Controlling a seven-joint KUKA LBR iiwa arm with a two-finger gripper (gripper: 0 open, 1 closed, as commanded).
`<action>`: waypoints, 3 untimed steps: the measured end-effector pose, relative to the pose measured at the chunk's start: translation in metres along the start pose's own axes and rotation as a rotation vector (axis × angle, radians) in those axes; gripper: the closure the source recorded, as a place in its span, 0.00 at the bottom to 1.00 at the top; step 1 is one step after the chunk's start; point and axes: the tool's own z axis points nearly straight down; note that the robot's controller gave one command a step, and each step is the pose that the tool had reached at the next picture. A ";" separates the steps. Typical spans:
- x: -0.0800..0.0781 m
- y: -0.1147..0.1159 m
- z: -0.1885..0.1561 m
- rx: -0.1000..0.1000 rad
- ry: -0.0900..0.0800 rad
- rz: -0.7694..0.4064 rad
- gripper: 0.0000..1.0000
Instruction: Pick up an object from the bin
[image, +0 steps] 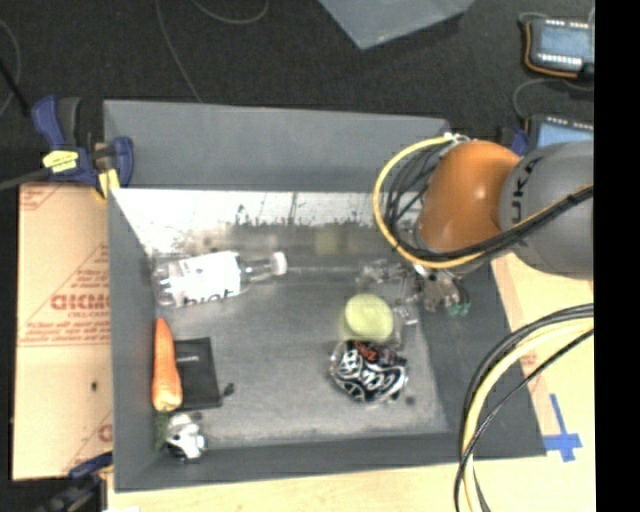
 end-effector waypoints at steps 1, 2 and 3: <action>0.004 0.001 0.015 0.002 0.008 0.003 0.00; 0.007 0.007 0.018 0.000 -0.003 0.060 1.00; 0.007 0.007 0.018 0.000 -0.003 0.060 1.00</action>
Offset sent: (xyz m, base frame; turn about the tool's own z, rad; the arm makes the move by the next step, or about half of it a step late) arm -0.0098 0.0061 -0.0198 0.0606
